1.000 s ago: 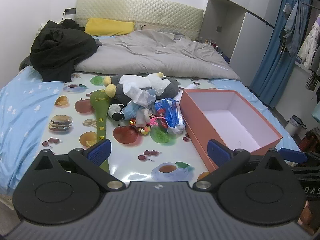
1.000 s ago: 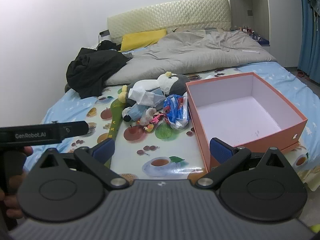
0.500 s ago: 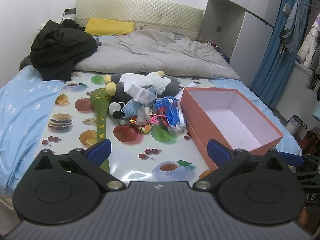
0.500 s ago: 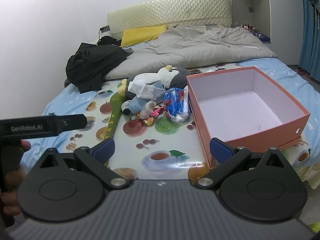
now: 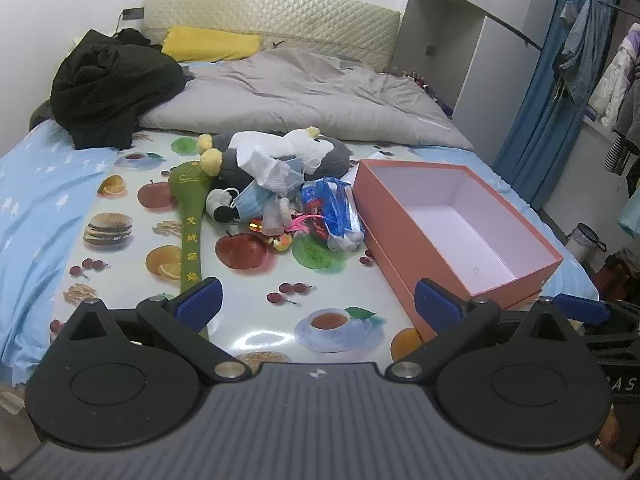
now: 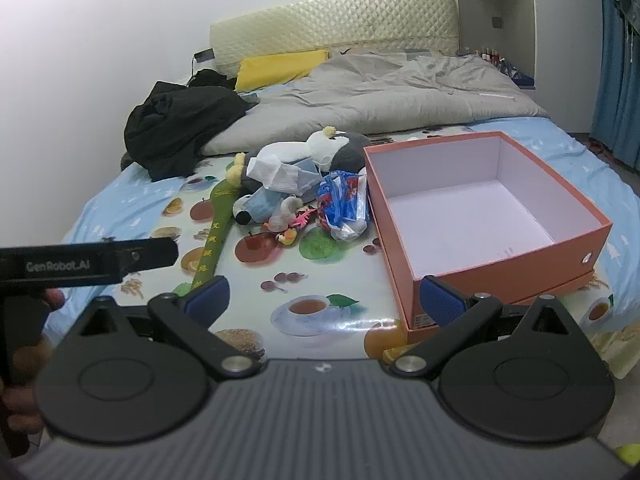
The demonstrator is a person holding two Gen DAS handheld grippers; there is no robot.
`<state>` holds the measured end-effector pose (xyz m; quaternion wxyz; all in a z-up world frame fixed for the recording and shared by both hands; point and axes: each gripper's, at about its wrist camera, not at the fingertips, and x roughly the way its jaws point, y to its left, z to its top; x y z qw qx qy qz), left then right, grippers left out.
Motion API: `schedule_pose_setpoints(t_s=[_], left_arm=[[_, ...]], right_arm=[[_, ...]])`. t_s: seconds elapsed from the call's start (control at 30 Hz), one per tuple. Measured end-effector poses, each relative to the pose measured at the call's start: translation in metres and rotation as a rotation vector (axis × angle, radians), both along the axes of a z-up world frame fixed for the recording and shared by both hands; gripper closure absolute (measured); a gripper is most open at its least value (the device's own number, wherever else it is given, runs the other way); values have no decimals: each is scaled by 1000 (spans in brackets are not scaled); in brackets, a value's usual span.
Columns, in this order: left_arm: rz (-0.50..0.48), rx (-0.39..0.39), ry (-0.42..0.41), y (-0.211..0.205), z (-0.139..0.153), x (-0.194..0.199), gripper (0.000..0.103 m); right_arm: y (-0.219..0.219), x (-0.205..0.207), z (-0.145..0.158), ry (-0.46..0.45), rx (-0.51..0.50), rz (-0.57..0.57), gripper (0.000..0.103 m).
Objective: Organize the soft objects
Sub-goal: 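Move both tools toward the pile of toys beside the pink box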
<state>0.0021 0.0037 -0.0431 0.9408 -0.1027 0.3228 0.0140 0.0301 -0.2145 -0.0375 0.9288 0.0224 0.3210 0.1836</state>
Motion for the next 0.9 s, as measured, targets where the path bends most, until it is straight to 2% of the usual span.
schedule_pose_setpoints(t_s=[0.27, 0.9], left_arm=[[4, 6, -6, 7, -3, 3, 0], [-12, 22, 52, 1, -16, 26, 0]], right_arm=[[1, 3, -5, 15, 0, -6, 0], [-5, 10, -14, 18, -19, -26, 0]])
